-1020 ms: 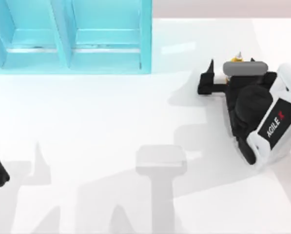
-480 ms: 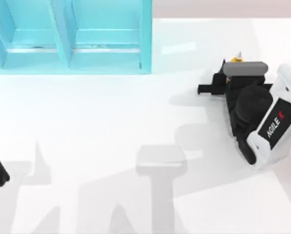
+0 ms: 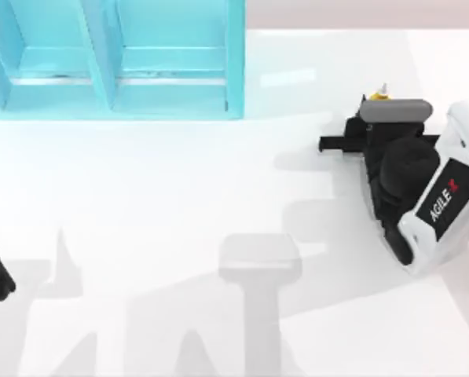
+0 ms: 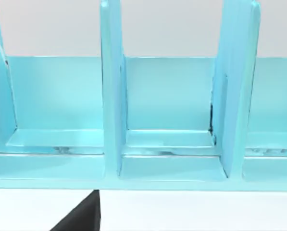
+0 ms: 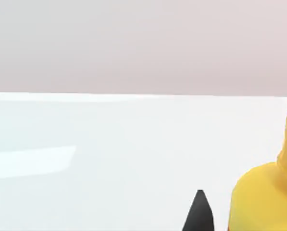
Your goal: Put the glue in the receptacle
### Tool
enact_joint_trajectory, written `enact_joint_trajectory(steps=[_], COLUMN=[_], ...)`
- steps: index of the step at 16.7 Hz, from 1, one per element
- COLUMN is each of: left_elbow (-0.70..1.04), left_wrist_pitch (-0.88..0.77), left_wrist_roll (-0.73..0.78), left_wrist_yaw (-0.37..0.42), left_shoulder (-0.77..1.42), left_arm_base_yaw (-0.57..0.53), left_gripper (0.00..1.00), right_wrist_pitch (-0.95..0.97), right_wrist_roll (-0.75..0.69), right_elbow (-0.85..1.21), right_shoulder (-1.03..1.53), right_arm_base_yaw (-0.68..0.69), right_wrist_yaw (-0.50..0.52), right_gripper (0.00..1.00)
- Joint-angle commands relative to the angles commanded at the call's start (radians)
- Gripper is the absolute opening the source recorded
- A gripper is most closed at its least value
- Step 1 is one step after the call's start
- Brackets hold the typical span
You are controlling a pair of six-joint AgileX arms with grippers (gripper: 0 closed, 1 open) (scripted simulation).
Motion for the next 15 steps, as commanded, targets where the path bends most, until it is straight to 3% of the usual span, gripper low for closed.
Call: enact_joint_trajectory(steps=[15], left_elbow=[0.0], left_wrist_pitch=[0.0], left_wrist_roll=[0.0], left_wrist_yaw=[0.0], left_shoulder=[0.0], left_arm_base_yaw=[0.0], left_gripper=[1.0], right_wrist_pitch=[-0.134], right_wrist_roll=[0.004], right_elbow=[-0.044], right_shoulder=[-0.181], right_arm_base_yaw=[0.0], right_wrist_yaw=[0.001], right_gripper=[0.0])
